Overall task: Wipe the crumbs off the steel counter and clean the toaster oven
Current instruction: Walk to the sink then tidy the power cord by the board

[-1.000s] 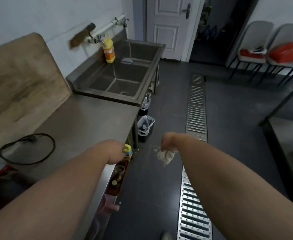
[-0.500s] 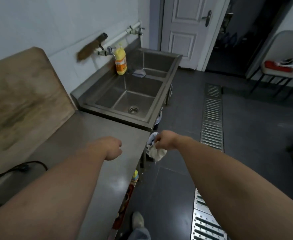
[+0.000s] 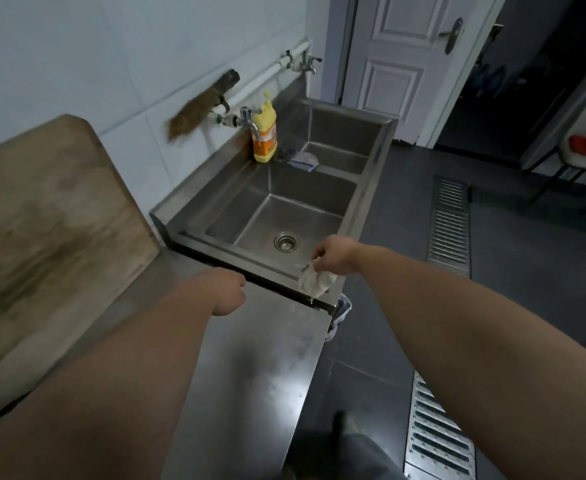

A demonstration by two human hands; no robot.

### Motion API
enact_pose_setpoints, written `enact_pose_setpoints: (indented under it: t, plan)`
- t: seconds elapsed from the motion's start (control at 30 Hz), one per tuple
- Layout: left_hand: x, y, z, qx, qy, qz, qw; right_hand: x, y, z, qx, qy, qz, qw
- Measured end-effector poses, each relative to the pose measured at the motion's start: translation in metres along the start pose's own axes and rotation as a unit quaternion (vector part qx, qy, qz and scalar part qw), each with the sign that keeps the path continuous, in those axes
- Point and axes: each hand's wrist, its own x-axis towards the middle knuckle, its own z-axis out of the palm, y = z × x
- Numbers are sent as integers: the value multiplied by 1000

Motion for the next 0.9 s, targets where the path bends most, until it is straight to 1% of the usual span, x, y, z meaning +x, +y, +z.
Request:
enact_pose_setpoints:
  t: [0.1,0.23,0.33,0.37,0.43,0.5,0.53,0.6,0.67,0.77,0.9]
  plan:
    - [17,-19,4,-23,-22,-21,999,39,4,-17,-8,-8,-6,1000]
    - [36,-38,2,-49,-17,-66,996,91,9,-45,2,-8,-6,1000]
    - [55,-42,-12,-73,-4,-113,991,136,19,-53,-7,-48,-15,999]
    - [62,-41,-17,-82,-1,-128,988,153,22,-51,-32,-71,-20,997]
    - [79,-35,-27,-93,6,-147,985,191,28,-44,-133,-117,-42,983]
    - [98,-21,-39,-100,1,-144,985,219,35,-36,-198,-139,-81,967]
    - [108,-13,-45,-105,5,-138,985,229,38,-33,-206,-156,-93,962]
    - [128,3,-61,-115,24,-133,984,244,42,-34,-192,-191,-78,959]
    - [145,19,-76,-130,33,-125,983,260,46,-35,-192,-207,-96,954]
    - [164,35,-93,-139,33,-110,984,278,49,-39,-188,-202,-142,951]
    - [176,35,-104,-151,32,-133,979,289,49,-49,-179,-209,-160,948]
